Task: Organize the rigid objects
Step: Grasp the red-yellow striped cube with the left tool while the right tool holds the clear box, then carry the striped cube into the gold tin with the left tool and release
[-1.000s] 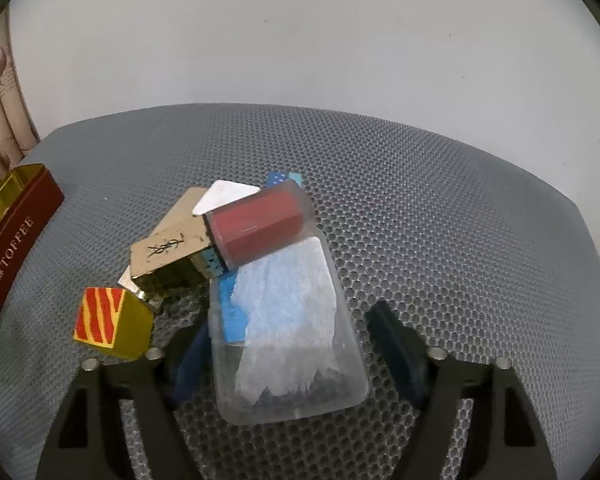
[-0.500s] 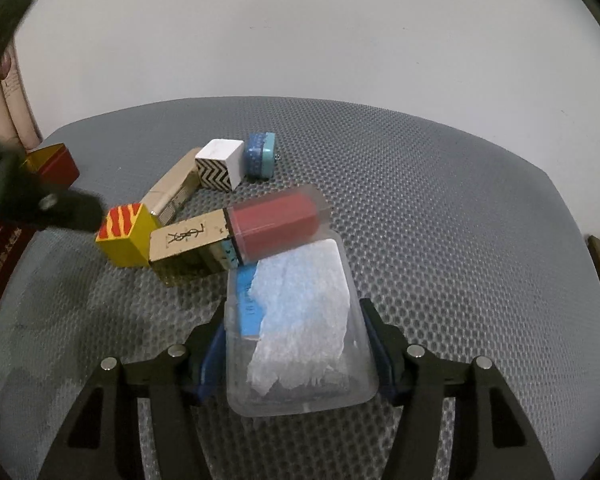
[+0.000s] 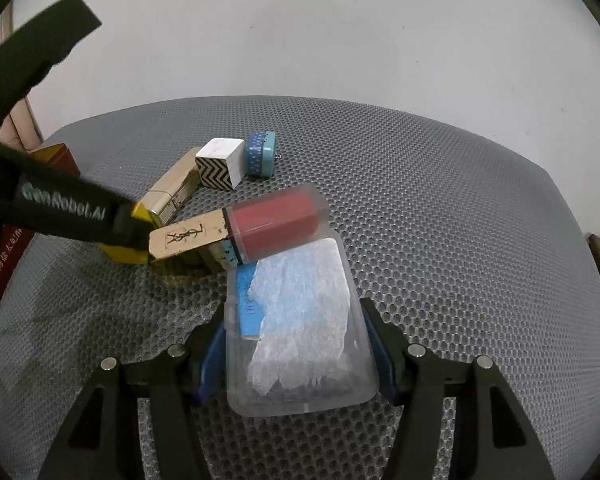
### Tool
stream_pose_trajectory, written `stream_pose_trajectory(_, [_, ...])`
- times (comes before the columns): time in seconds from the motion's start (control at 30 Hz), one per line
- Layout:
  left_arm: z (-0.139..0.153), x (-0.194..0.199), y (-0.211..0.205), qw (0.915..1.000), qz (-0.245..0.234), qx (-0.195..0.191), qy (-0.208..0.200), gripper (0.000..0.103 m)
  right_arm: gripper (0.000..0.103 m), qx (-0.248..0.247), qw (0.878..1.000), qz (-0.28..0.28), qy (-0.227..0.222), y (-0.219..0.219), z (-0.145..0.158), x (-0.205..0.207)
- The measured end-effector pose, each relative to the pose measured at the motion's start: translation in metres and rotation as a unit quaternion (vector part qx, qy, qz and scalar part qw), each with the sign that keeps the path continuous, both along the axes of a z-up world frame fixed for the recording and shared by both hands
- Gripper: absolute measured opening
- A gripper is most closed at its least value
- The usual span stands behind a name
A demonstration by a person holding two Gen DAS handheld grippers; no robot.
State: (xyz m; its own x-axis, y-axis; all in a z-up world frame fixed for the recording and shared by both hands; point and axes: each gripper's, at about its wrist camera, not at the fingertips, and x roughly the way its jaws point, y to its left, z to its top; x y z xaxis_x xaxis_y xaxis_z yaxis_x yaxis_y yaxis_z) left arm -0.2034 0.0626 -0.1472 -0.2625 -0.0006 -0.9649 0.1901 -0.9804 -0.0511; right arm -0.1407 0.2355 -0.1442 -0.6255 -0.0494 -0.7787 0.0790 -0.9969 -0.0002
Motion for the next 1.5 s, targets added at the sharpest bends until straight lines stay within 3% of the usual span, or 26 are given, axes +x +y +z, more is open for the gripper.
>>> stream_pose_trajectory(0.03, [0.0, 0.001, -0.002, 1.0, 0.001, 0.0, 0.0, 0.029, 0.062, 0.001, 1.0, 0.0, 0.0, 0.0, 0.0, -0.001])
stream_pose_trajectory(0.23, [0.006, 0.016, -0.018, 0.9997, -0.009, -0.017, 0.018, 0.028, 0.061, 0.022, 1.0, -0.001, 0.006, -0.003, -0.001, 0.0])
stream_pose_trajectory(0.5, [0.019, 0.034, -0.035, 0.9985, -0.008, -0.022, 0.049, 0.028, 0.061, 0.122, 0.992, 0.015, 0.042, -0.032, -0.001, 0.006])
stream_pose_trajectory(0.63, [0.027, 0.047, -0.047, 0.9978, -0.01, -0.021, 0.061, 0.028, 0.061, 0.178, 0.982, 0.006, 0.067, -0.044, -0.001, 0.008])
stream_pose_trajectory(0.73, [0.033, 0.056, -0.058, 0.9974, -0.012, -0.021, 0.069, 0.028, 0.061, 0.251, 0.963, 0.007, 0.093, -0.058, -0.003, 0.01])
stream_pose_trajectory(0.8, [0.033, 0.052, -0.054, 0.9971, -0.01, -0.019, 0.074, 0.028, 0.061, 0.271, 0.957, 0.008, 0.101, -0.063, -0.003, 0.01])
stream_pose_trajectory(0.87, [0.036, 0.053, -0.057, 0.9969, -0.007, -0.015, 0.077, 0.028, 0.061, 0.263, 0.96, 0.005, 0.1, -0.069, 0.001, 0.018])
stream_pose_trajectory(0.93, [0.039, 0.059, -0.071, 0.9966, 0.0, -0.012, 0.082, 0.028, 0.061, 0.226, 0.97, 0.0, 0.088, -0.068, 0.007, 0.022])
stream_pose_trajectory(1.1, [0.038, 0.072, -0.093, 0.9954, 0.018, -0.015, 0.092, 0.028, 0.061, 0.087, 0.994, -0.039, 0.046, -0.041, 0.003, 0.02])
stream_pose_trajectory(1.23, [0.044, 0.08, -0.118, 0.9944, 0.035, -0.016, 0.099, 0.028, 0.061, -0.004, 0.997, -0.074, 0.012, -0.025, -0.006, 0.019])
stream_pose_trajectory(1.5, [0.048, 0.099, -0.166, 0.9927, 0.069, -0.027, 0.095, 0.028, 0.061, 0.021, 0.998, -0.062, 0.005, -0.042, -0.016, 0.024])
